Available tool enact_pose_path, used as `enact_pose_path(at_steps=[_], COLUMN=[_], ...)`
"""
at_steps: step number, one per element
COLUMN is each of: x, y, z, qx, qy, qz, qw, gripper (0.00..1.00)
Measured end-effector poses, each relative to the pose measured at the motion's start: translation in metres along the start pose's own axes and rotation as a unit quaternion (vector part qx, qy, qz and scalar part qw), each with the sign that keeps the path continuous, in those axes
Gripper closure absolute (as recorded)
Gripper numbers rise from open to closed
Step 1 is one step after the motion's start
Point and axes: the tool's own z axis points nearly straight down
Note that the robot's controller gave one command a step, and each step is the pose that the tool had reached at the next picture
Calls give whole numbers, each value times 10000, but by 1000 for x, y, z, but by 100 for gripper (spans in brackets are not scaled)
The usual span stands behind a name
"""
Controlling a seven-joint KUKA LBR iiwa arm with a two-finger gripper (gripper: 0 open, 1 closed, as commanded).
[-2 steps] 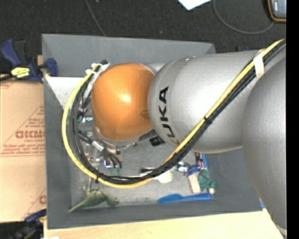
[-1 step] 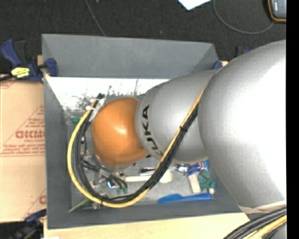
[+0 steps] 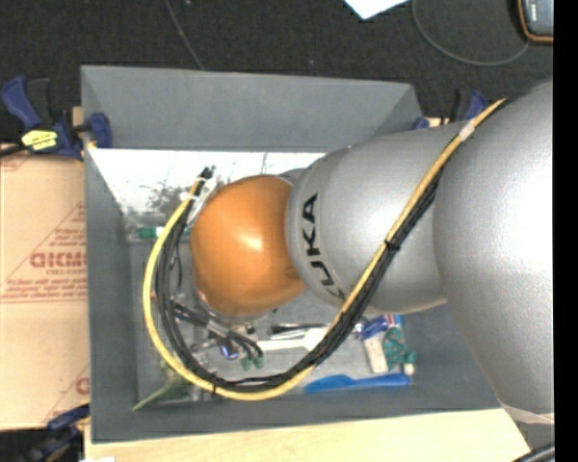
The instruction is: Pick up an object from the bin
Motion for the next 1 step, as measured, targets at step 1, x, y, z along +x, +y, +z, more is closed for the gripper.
enact_pose_path(at_steps=[1], x=[3], y=[-18], z=[58], qx=[10], qy=[58], qz=[1338], qw=[9910], gripper=[0])
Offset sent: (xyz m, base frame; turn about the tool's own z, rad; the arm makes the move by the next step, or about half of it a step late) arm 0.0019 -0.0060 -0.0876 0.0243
